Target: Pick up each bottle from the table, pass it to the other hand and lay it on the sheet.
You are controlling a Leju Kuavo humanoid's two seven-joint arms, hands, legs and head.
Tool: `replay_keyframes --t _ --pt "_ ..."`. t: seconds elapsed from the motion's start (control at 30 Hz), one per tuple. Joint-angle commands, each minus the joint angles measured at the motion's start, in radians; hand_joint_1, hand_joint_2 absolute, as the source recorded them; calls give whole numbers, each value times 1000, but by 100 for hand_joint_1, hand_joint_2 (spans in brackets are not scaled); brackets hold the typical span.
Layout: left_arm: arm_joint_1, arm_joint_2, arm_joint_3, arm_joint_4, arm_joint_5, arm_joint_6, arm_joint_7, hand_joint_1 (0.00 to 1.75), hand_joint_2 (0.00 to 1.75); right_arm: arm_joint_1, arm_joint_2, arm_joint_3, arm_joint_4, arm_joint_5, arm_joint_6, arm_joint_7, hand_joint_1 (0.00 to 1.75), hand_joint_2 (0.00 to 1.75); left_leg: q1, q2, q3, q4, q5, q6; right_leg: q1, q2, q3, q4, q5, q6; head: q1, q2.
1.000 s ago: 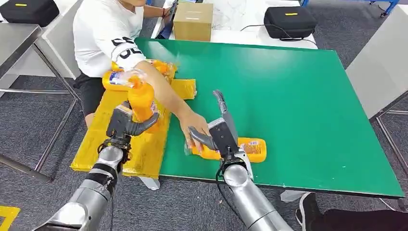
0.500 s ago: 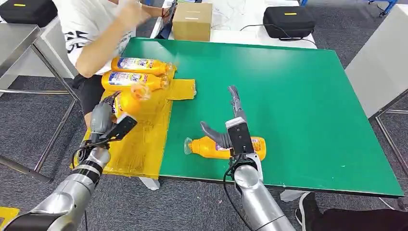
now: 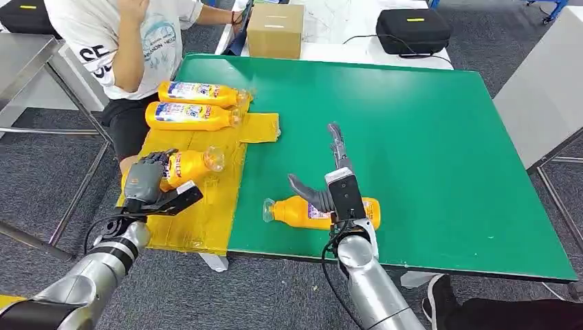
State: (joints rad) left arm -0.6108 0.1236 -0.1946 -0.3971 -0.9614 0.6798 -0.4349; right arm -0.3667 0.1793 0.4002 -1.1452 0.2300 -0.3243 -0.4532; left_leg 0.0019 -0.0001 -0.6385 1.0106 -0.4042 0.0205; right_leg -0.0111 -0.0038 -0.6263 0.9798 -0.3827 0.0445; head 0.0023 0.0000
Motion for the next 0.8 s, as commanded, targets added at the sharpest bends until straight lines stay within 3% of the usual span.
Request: replay_keyframes --t 0.03,0.3,0.33,0.37,0.63,0.8 --pt "-58 26 -97 99 -80 -136 -21 175 175 -43 -18 4 36 -13 21 -9 0 175 1 0 3 0 -1 -1 1 0 3 0 -1 -1 0 0" --pt "-56 -21 -122 111 -122 -185 -5 175 175 -64 -11 12 94 -18 60 10 0 175 0 -1 5 0 -2 -1 0 -1 6 1 -3 -1 0 0" --pt "-57 -26 -116 110 -123 -167 0 10 175 -67 -11 12 101 -19 66 11 0 175 0 -1 4 0 -2 -1 0 -1 5 0 -2 -1 0 0" --pt "-60 -30 -114 111 -127 -163 3 0 175 -69 -10 14 107 -16 68 13 0 175 0 -1 2 0 -1 0 0 0 2 0 -1 0 0 0" --pt "-69 -51 -92 101 -125 -136 -18 0 175 -81 -10 17 128 -18 94 16 0 175 0 -1 2 0 -1 0 0 -1 3 0 -1 -1 0 0" --pt "-42 -66 14 66 -2 -101 -149 0 175 -92 -13 20 155 -6 99 32 0 175 1 -1 5 0 -2 -1 1 0 6 0 -2 -1 0 0"
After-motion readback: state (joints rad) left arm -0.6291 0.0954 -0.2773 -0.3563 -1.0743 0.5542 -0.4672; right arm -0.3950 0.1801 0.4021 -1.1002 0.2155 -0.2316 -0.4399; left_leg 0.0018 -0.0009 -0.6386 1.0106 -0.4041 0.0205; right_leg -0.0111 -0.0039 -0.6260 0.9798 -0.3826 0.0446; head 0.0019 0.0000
